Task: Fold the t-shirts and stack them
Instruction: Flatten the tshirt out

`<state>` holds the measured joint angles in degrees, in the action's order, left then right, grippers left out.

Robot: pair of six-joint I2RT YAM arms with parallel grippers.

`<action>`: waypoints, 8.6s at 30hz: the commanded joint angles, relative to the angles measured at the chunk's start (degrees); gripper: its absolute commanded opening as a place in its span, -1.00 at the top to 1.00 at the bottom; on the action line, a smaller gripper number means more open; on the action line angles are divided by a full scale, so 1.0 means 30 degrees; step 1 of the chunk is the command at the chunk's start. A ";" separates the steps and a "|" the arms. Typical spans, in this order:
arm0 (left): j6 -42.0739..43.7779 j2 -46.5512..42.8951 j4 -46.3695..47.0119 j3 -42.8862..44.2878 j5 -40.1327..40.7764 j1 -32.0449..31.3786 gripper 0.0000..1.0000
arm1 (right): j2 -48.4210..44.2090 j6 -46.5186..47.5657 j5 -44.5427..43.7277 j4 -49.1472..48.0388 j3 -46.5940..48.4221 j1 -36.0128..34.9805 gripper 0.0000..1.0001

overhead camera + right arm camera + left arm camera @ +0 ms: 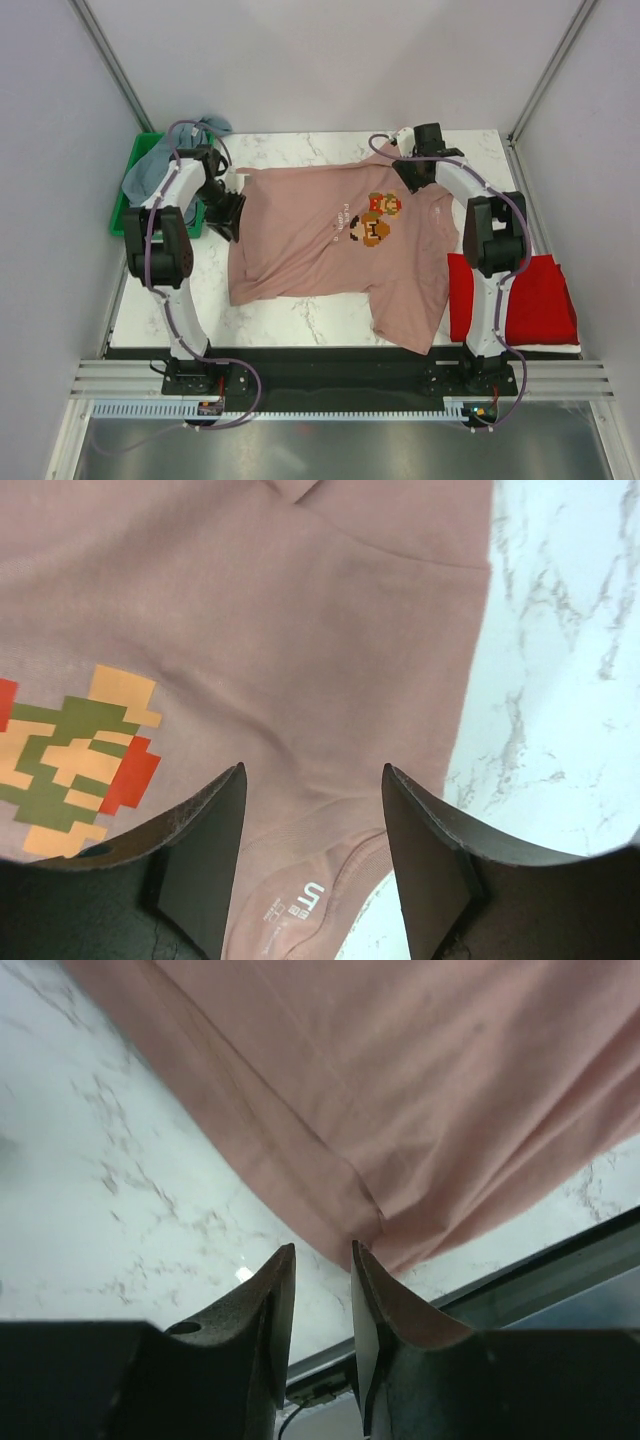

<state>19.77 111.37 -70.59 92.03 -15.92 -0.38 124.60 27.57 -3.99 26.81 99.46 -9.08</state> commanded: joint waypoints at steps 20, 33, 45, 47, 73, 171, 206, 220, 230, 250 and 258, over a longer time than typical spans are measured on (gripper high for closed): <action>-0.1697 1.1330 0.1087 1.4060 0.0119 -0.0283 0.19 | -0.0137 0.0770 -0.1746 0.0556 -0.0488 0.1385 -0.32; -0.2312 1.3119 0.2112 1.5816 0.3079 -0.0166 0.03 | 0.4022 0.0711 -0.2040 0.1669 0.3786 0.1680 -0.32; -0.3308 1.0868 0.5716 1.8806 0.3813 0.0069 -0.05 | 0.3769 -0.0106 -0.1428 0.2080 0.6281 0.1651 -0.30; -0.3425 0.9265 0.5513 1.8137 0.3668 0.0069 -0.05 | 0.2829 -0.0807 -0.1103 0.2109 0.6018 0.1563 -0.30; -0.0936 0.5619 0.2465 0.4718 -0.1696 -0.1777 0.95 | -0.1864 0.0007 0.3704 0.4511 -0.3238 0.1240 0.06; -0.0877 0.2749 0.2465 0.6882 0.0180 -0.4325 0.35 | 1.2843 -1.0713 0.5049 -0.5303 1.6681 0.1855 0.28; -0.0115 0.2691 0.2289 0.6502 0.1646 -0.6201 0.36 | 1.3165 -1.1945 0.5138 -0.6709 1.6740 0.2119 0.46; 0.0031 0.2309 0.2405 0.6442 0.2405 -0.6172 0.37 | 1.3137 -1.1711 0.5459 -0.6798 1.6798 0.1738 1.00; 0.0265 0.4007 0.3489 1.1328 0.5892 -0.4154 0.27 | 0.8249 -1.1739 0.8242 -0.6270 1.6711 0.2441 1.00; 0.0326 0.9338 0.4397 1.4498 0.4747 -0.1954 0.24 | 0.0715 -0.9513 0.9856 -0.2667 0.9329 0.2559 1.00; -0.0028 1.0746 0.4808 1.5934 0.5893 -0.0840 0.17 | 0.0802 -0.9426 0.9533 -0.2168 0.8332 0.2500 0.23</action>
<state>20.03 142.02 -58.43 136.42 -0.64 -4.45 129.05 -1.65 24.14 20.53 124.88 -1.28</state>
